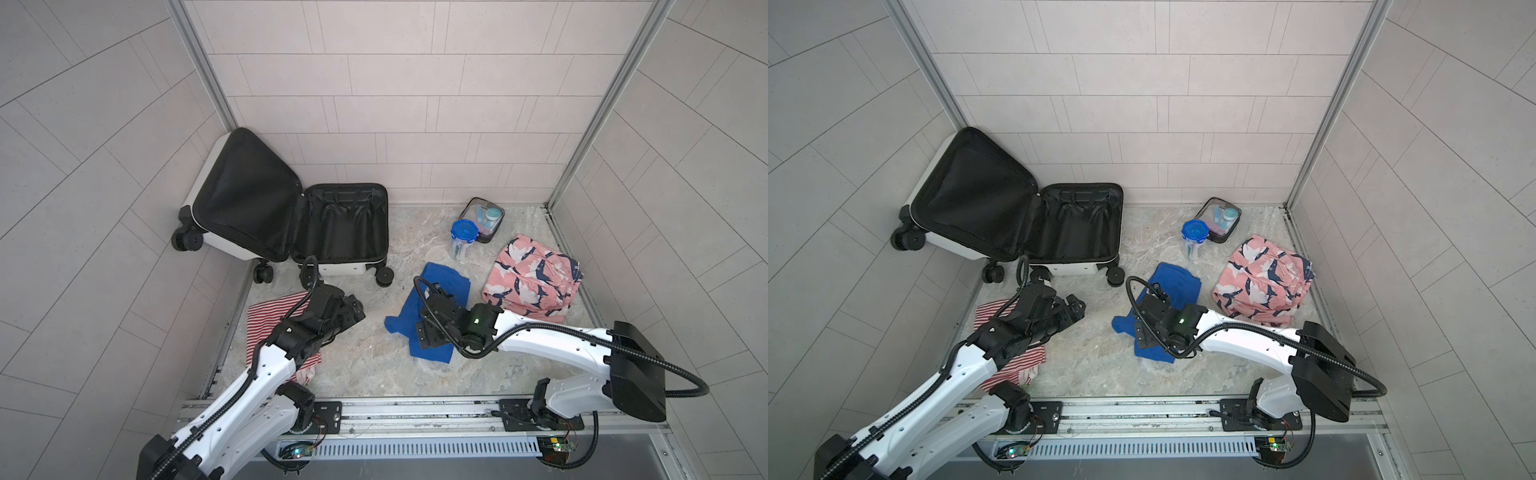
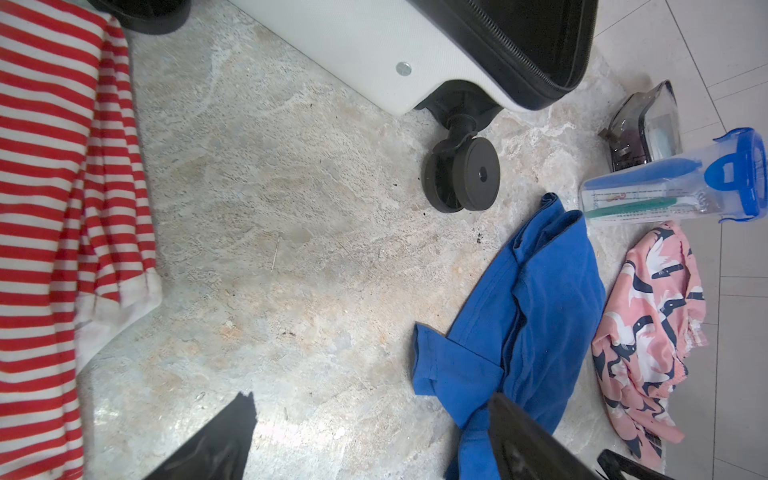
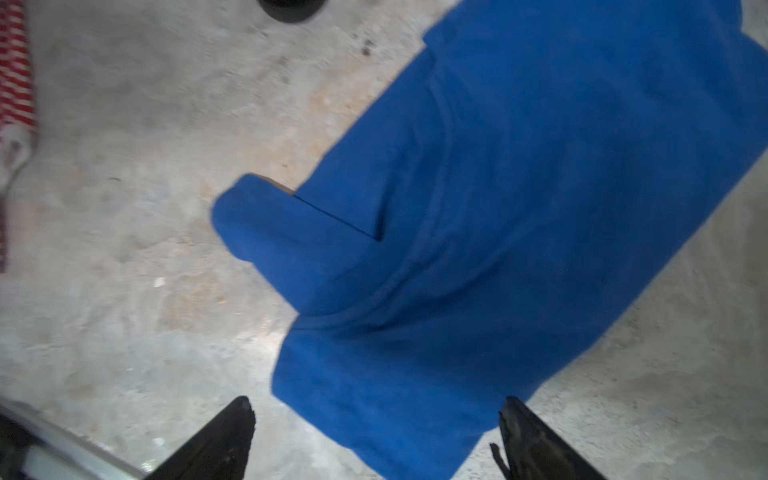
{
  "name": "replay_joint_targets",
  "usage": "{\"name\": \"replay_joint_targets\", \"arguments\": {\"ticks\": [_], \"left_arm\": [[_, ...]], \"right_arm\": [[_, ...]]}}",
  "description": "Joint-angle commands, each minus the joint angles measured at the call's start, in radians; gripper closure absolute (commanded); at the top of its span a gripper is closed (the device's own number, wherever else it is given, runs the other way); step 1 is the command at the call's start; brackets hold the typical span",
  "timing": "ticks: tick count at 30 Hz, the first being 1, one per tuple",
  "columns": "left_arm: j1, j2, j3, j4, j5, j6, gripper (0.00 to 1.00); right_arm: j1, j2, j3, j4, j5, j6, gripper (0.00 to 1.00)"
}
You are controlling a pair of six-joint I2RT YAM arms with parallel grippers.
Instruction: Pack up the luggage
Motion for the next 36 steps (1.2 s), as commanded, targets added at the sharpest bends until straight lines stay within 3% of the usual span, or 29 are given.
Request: {"name": "replay_joint_targets", "arguments": {"ticks": [1, 10, 21, 30, 36], "left_arm": [[-0.003, -0.011, -0.030, 0.022, 0.005, -0.030, 0.07], [0.003, -0.042, -0.074, 0.045, -0.016, -0.050, 0.05], [0.091, -0.097, -0.116, 0.036, 0.071, -0.048, 0.03], [0.108, -0.058, -0.129, 0.048, 0.149, -0.060, 0.03], [0.047, 0.025, -0.195, 0.155, 0.227, -0.153, 0.05]], "right_arm": [[-0.009, 0.016, -0.053, 0.004, -0.021, 0.022, 0.06], [0.064, 0.156, -0.025, 0.120, -0.096, 0.081, 0.08], [0.150, 0.416, 0.297, 0.159, -0.190, 0.074, 0.11], [0.097, 0.269, 0.339, 0.007, -0.060, -0.016, 0.08], [-0.076, 0.138, 0.192, -0.051, -0.015, -0.100, 0.07]]}}
